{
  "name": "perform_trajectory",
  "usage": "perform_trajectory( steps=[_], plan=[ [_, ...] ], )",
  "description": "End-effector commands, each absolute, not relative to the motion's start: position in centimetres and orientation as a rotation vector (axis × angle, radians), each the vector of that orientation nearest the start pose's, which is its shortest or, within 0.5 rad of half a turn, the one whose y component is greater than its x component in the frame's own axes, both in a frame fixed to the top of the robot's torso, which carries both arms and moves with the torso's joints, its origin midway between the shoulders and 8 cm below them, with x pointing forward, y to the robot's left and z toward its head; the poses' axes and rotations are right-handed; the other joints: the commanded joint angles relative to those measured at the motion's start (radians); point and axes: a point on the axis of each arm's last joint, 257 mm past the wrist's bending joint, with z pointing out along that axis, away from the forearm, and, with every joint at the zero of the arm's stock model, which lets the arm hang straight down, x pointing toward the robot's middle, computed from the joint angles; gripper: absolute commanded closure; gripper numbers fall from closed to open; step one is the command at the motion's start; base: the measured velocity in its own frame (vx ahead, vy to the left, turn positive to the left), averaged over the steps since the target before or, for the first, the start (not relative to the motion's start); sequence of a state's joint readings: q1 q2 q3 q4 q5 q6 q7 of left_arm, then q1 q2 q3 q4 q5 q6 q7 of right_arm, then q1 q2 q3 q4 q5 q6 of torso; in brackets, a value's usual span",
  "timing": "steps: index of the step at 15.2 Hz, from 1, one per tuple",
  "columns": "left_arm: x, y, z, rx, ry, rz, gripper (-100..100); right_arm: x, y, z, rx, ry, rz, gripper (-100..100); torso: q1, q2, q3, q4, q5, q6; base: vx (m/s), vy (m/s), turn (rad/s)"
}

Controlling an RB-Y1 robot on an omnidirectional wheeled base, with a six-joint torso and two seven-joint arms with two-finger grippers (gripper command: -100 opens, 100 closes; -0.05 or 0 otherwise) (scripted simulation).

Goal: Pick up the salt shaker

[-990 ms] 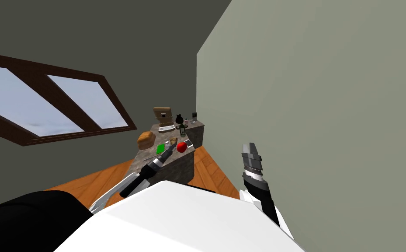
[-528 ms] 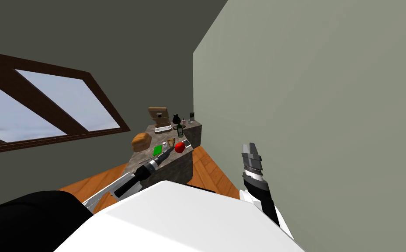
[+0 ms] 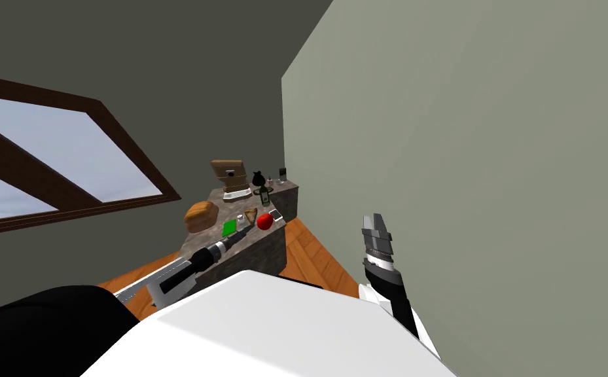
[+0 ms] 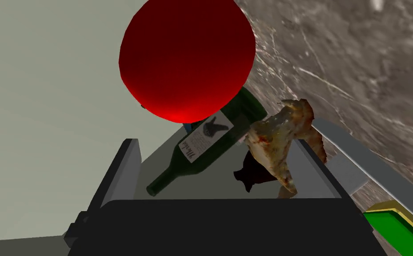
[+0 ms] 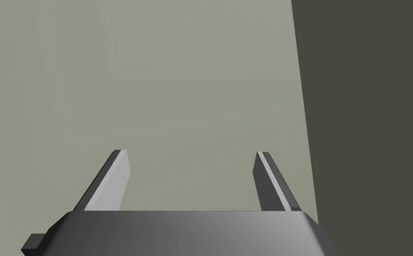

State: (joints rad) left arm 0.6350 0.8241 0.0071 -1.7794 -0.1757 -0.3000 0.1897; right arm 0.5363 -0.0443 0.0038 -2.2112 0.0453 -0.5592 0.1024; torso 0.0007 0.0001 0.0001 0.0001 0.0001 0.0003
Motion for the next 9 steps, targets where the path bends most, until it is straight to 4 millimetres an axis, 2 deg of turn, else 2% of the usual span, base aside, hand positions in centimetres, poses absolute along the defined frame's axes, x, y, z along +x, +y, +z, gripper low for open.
perform_trajectory(
  steps=[1, 2, 3, 4, 5, 6, 8, 9],
  plan=[
    [33.5, 42.8, -29.0, -0.632, 1.855, -0.651, -100, 34.5, -27.4, -0.8, 0.587, 0.730, 1.166, 0, 0.000, 0.000, 0.000, 0.000, 0.000, 0.000, -0.007, -0.003, -0.129],
    [33.5, 42.8, -29.0, -0.631, 1.855, -0.651, -100, 34.5, -27.4, -0.8, 0.587, 0.730, 1.166, 0, 0.000, 0.000, 0.000, 0.000, 0.000, 0.000, -0.006, -0.002, -0.107],
    [33.1, 44.6, -29.7, -0.628, 1.893, -0.596, -100, 34.5, -27.4, -0.8, 0.588, 0.730, 1.166, 0, 0.000, 0.000, 0.000, 0.000, 0.000, 0.000, -0.006, -0.004, -0.116],
    [33.1, 44.6, -29.7, -0.628, 1.893, -0.596, -100, 34.5, -27.4, -0.8, 0.587, 0.730, 1.166, 0, 0.000, 0.000, 0.000, 0.000, 0.000, 0.000, -0.005, -0.003, -0.100],
    [32.6, 46.3, -30.3, -0.627, 1.926, -0.543, -100, 34.5, -27.4, -0.8, 0.588, 0.730, 1.165, 0, 0.000, 0.000, 0.000, 0.000, 0.000, 0.000, -0.005, -0.006, -0.152],
    [32.6, 46.3, -30.2, -0.624, 1.927, -0.542, -100, 34.5, -27.4, -0.8, 0.587, 0.730, 1.166, 0, 0.000, 0.000, 0.000, 0.000, 0.000, 0.000, -0.004, -0.002, -0.118],
    [31.6, 49.7, -31.1, -0.622, 1.984, -0.438, -100, 34.5, -27.4, -0.8, 0.587, 0.730, 1.166, 0, 0.000, 0.000, 0.000, 0.000, 0.000, 0.000, -0.004, -0.006, -0.145],
    [31.7, 49.8, -31.0, -0.615, 1.988, -0.435, -100, 34.5, -27.4, -0.8, 0.587, 0.730, 1.166, 0, 0.000, 0.000, 0.000, 0.000, 0.000, 0.000, -0.003, -0.006, -0.124]
  ],
)
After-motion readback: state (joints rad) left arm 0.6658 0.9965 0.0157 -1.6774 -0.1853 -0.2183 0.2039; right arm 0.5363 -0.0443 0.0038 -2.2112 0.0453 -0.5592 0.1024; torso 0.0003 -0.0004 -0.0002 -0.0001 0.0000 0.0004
